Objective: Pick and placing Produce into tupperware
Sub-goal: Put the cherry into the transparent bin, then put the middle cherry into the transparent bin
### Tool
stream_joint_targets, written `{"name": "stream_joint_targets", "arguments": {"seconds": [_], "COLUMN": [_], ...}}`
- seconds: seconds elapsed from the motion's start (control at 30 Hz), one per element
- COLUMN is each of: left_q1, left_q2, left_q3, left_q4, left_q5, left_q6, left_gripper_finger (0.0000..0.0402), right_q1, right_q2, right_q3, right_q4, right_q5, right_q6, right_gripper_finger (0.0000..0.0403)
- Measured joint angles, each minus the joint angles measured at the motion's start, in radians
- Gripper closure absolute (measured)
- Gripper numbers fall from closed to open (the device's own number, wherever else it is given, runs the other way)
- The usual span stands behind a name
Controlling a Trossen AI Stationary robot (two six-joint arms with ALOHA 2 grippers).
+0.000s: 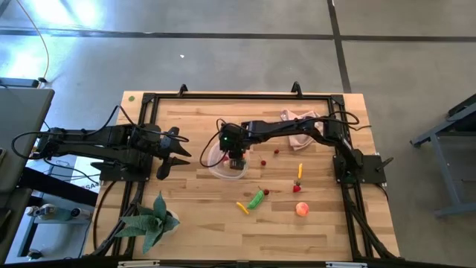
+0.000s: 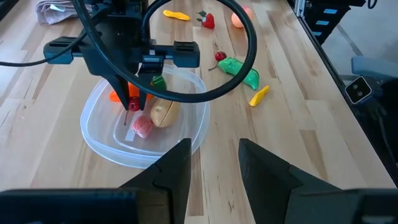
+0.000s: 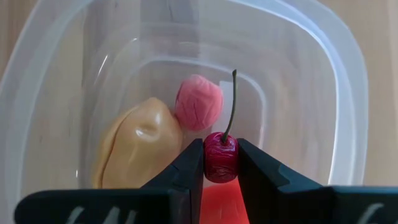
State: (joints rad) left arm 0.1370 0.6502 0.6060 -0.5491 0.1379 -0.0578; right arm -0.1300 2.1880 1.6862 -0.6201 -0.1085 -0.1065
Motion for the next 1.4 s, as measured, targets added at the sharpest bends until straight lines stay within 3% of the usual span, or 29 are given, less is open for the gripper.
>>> {"name": "stream_joint_targets", "arguments": {"seconds": [0.17,0.47,0.63,1.0,1.1,1.27,1.4], "left_q1": [0.0,0.0,0.0,0.0,0.0,0.0,0.0], "left_q2": [0.0,0.0,0.0,0.0,0.0,0.0,0.0], "left_q3": [0.0,0.0,0.0,0.0,0.0,0.0,0.0], "left_q4": [0.0,0.0,0.0,0.0,0.0,0.0,0.0], "left_q5": [0.0,0.0,0.0,0.0,0.0,0.0,0.0], "left_q6": [0.0,0.0,0.0,0.0,0.0,0.0,0.0], "left_gripper_finger": [0.0279,0.0279,0.0279,0.0279,0.0279,0.0279,0.0279], "right_q1": [0.0,0.0,0.0,0.007,0.018,0.043,0.065], "right_q2": [0.0,0.0,-0.001,-0.006,-0.007,-0.049,-0.14], "right_q3": [0.0,0.0,0.007,0.273,0.328,0.304,0.182], "right_q4": [0.0,0.003,-0.014,-0.388,-0.508,-0.594,-0.579], "right_q5": [-0.001,0.003,0.003,0.063,0.142,0.247,0.292], "right_q6": [-0.006,-0.003,-0.005,0.0,0.042,0.123,0.195], "right_gripper_finger": [0.0323,0.0262,0.0254,0.0253,0.0253,0.0253,0.0253]}}
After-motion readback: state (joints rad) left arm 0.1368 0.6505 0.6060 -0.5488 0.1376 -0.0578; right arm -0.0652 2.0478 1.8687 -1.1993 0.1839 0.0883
